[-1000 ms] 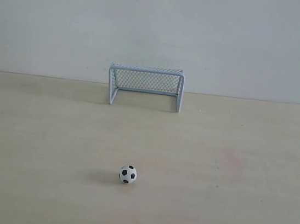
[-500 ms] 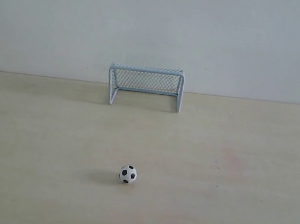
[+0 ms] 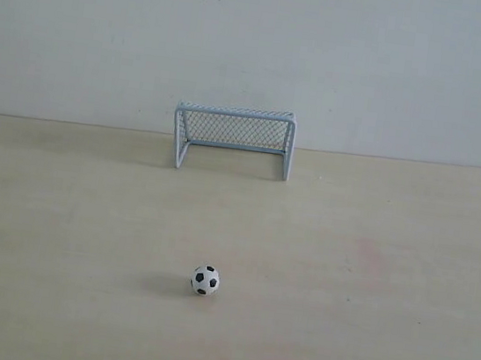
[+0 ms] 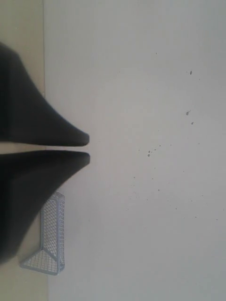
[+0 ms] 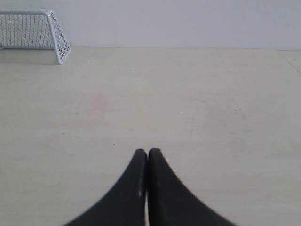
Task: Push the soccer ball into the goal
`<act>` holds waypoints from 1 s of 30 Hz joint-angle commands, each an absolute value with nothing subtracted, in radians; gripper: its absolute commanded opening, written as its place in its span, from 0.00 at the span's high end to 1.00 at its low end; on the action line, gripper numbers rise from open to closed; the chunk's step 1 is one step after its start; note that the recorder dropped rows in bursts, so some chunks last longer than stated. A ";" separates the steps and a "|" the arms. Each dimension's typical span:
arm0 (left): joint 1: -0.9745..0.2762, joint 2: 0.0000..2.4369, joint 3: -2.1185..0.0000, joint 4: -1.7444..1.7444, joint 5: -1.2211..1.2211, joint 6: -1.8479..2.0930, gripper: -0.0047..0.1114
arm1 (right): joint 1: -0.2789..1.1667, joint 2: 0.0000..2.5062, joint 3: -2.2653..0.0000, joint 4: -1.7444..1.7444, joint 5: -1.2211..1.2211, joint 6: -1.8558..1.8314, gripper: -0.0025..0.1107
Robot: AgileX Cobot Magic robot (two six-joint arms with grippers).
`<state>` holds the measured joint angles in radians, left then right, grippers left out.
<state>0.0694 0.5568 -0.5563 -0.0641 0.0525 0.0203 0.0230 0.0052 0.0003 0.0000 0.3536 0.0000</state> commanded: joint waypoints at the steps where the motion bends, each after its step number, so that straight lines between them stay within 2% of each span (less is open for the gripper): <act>1: 0.061 0.563 -0.565 -0.071 0.047 0.013 0.92 | 0.020 0.000 0.000 -0.006 0.341 0.000 0.98; 5: 0.057 0.627 -0.573 -0.071 0.069 0.013 0.92 | 0.020 0.000 0.000 -0.006 0.341 0.000 0.98; 9: 0.057 0.749 -0.694 -0.075 0.255 0.096 0.92 | 0.020 0.000 0.000 -0.006 0.341 0.000 0.98; 11: 0.057 0.832 -0.771 -0.159 0.363 0.255 0.92 | 0.020 0.000 0.000 -0.006 0.348 0.000 0.98; 14: 0.057 0.966 -0.883 -0.523 0.583 0.767 0.92 | 0.020 0.000 0.000 -0.006 0.348 0.000 0.98; 20: 0.057 1.108 -0.973 -0.821 0.897 1.277 0.92 | 0.020 0.000 0.000 -0.006 0.348 0.000 0.98; 30: 0.056 1.335 -1.105 -0.822 0.989 1.340 0.92 | 0.020 0.000 0.000 -0.006 0.348 0.000 0.98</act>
